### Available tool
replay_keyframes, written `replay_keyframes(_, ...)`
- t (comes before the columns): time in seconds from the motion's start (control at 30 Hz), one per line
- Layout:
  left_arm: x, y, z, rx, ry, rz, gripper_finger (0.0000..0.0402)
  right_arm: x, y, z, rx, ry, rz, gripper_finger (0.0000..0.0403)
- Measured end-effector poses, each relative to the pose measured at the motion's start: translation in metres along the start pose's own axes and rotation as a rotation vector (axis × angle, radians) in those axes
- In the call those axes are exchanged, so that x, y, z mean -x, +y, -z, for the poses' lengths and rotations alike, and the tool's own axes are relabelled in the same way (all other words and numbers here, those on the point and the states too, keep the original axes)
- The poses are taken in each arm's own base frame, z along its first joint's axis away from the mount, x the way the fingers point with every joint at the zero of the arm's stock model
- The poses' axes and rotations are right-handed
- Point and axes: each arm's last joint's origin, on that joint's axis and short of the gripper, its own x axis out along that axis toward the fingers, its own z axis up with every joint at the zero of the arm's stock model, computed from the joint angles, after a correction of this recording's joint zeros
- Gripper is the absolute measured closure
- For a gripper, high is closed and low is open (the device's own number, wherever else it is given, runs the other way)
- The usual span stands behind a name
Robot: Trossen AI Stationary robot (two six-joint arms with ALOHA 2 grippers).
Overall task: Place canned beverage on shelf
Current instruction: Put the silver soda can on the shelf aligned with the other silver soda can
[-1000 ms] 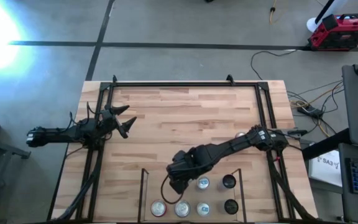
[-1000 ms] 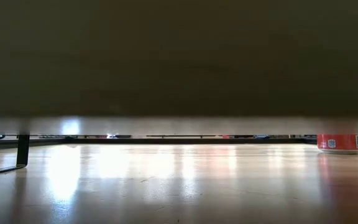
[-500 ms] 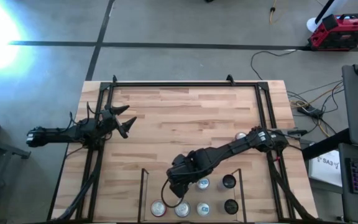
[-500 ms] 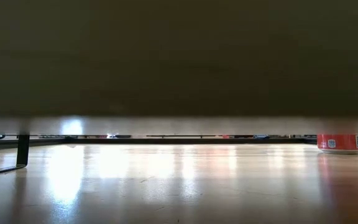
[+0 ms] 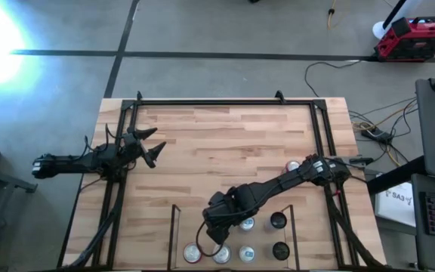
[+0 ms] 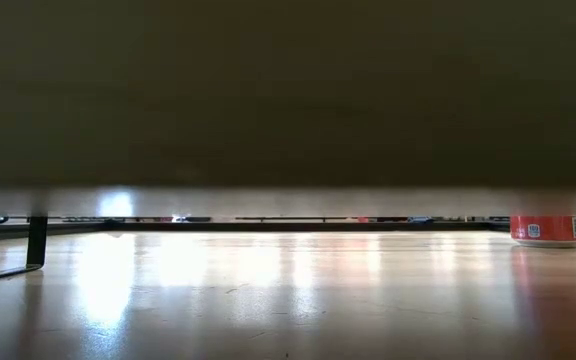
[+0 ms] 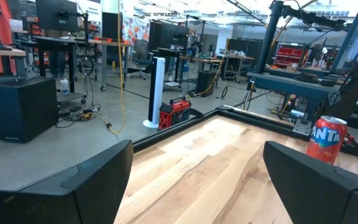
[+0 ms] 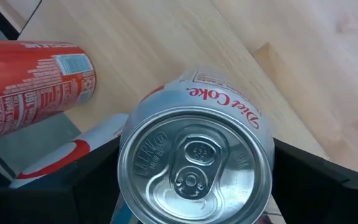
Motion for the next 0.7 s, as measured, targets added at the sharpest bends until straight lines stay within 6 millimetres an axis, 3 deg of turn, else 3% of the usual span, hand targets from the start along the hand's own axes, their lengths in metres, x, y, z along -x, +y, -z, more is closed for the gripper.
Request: replay_keyframes(0.7,0.0000,0.0000,0.0001,0.000,0.000,0.000,0.0056,-0.0013,0.0045,-0.0027,0.098,-0.032,-0.045,0.0071)
